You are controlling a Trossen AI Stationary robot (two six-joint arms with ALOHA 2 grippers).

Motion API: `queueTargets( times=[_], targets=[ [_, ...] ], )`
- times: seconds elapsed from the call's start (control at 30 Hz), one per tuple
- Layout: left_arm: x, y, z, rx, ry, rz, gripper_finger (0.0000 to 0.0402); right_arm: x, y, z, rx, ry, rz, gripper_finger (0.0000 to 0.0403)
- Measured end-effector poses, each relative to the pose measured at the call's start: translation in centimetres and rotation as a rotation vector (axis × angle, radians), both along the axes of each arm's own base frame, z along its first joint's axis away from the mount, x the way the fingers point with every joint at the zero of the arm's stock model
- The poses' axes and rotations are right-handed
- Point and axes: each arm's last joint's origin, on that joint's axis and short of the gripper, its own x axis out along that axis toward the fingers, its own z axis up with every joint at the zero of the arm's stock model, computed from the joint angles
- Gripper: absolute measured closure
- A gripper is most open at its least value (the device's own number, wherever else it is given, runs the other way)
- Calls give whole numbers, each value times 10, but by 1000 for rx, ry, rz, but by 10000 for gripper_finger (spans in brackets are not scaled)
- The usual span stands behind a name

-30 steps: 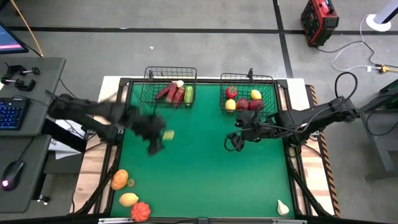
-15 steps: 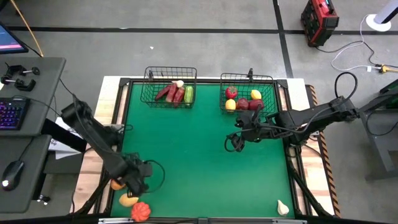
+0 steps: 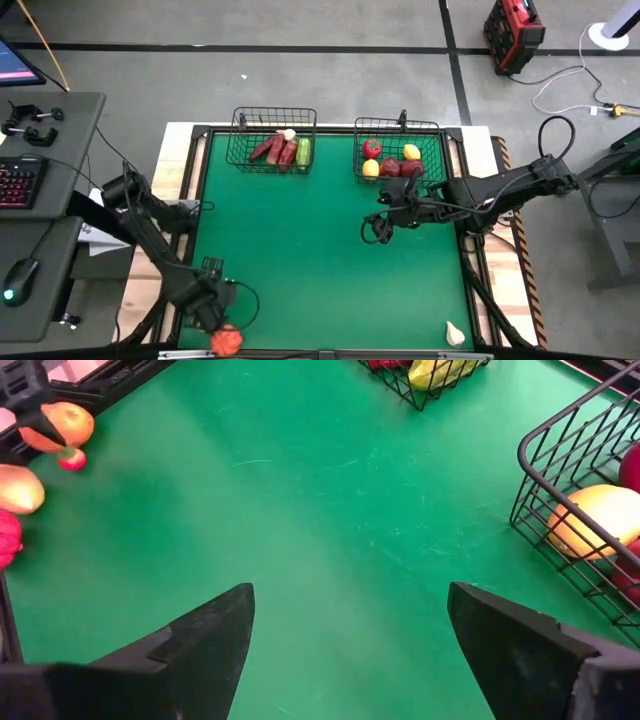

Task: Sort produce into baskets
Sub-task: Put the orange tomato into the right wire basket

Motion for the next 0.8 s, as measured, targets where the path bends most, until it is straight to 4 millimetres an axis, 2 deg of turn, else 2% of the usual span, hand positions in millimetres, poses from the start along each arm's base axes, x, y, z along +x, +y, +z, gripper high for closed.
queueTargets(
  times=[0.13, 0.27, 0.57, 0.8],
  targets=[
    [-11, -5, -7, -7, -1, -57, 130, 0, 0, 0, 0, 0, 0, 77],
    [-16, 1, -18, 28, 18, -33, 130, 0, 0, 0, -1, 2, 0, 77],
    [-18, 4, -33, -4, -12, -18, 130, 4, 1, -4, 9, 13, -13, 77],
    [-19, 7, -38, 8, -12, 22, 139, 11, 4, -13, 8, 42, -13, 77]
  ],
)
